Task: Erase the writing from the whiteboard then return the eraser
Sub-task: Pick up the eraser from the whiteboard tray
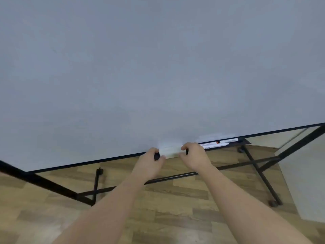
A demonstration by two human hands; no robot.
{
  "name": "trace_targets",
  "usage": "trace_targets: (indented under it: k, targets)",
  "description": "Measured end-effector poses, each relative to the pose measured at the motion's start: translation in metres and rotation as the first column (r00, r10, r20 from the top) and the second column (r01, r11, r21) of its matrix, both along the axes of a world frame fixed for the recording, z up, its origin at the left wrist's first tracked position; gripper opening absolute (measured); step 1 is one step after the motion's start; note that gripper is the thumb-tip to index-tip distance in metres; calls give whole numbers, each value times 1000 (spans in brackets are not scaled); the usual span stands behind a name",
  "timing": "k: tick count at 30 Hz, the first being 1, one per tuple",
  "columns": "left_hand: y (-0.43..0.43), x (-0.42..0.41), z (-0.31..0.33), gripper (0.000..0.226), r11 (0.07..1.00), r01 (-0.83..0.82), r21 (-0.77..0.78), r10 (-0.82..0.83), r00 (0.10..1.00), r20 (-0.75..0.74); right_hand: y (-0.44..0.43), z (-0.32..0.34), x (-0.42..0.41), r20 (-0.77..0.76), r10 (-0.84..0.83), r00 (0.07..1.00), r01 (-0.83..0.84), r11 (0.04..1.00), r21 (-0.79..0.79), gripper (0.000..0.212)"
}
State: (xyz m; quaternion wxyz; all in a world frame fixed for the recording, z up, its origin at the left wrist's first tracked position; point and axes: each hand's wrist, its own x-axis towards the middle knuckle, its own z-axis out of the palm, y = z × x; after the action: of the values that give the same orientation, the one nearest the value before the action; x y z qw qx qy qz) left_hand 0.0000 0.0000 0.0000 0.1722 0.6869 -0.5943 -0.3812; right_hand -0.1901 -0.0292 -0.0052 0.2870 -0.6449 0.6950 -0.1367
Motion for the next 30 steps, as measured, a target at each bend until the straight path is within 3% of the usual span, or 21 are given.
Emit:
trace_targets:
  k: [6,13,20,23,30]
  targets:
    - [-10,-6,-25,57,995,44,85,-43,999,-13,-8,-11,6,4,-34,999,34,998,50,32]
    - [-10,4,-13,39,995,-13,-95,14,1000,4,-7,5,10,62,-29,998,27,999,22,30]
    - [0,27,49,26,951,-69,-302,56,997,-51,-3,81,11,313,54,948,-100,986,134,26]
    - [9,37,80,22,921,-66,-384,41,997,-72,3,119,15,354,121,927,-187,970,157,24]
    - [32,72,181,22,769,-164,-618,84,984,-156,22,232,47,431,317,845,-348,938,-9,22]
